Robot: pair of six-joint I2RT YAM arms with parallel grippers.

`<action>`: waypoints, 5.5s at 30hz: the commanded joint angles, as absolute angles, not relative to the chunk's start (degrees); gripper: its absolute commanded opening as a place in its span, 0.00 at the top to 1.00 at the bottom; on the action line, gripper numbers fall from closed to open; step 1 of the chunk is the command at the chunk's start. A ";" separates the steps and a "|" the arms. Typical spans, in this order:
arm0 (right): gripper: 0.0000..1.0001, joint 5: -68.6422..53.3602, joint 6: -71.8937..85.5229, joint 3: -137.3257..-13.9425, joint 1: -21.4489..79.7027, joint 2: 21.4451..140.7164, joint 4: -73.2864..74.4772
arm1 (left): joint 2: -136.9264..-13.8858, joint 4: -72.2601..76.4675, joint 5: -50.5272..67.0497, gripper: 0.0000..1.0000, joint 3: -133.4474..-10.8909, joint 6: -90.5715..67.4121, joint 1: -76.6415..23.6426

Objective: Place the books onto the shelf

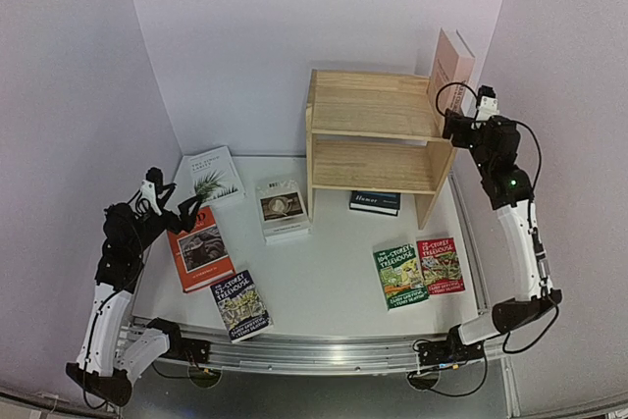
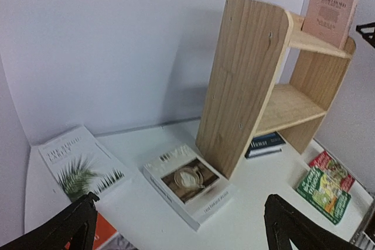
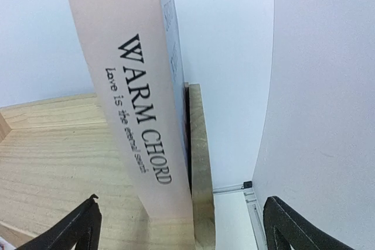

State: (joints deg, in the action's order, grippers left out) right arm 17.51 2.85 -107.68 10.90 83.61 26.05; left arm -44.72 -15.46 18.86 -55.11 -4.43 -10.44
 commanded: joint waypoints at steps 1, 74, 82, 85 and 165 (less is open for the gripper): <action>0.06 14.24 8.83 -101.25 10.70 74.71 24.16 | -50.57 -30.33 26.66 0.00 -58.68 -3.62 -10.25; 0.14 -11.24 58.00 -65.16 48.16 105.18 -11.07 | -72.94 -26.40 11.78 1.00 -45.37 63.91 -38.62; 0.08 -16.10 69.93 -73.73 49.74 118.93 -12.22 | -66.18 -24.05 13.59 1.00 -39.60 63.16 -42.68; 0.04 -15.75 72.44 -71.04 50.21 118.28 -12.41 | -66.49 -24.56 13.48 1.00 -40.58 62.26 -42.73; 1.00 -20.80 -16.91 -97.10 62.88 95.20 22.77 | -70.28 -64.91 38.21 0.41 -93.60 25.39 -40.00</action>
State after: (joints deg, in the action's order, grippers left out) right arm -20.12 -15.42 -93.93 62.72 93.80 22.75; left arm -71.51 -68.71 41.03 -93.57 27.82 -39.72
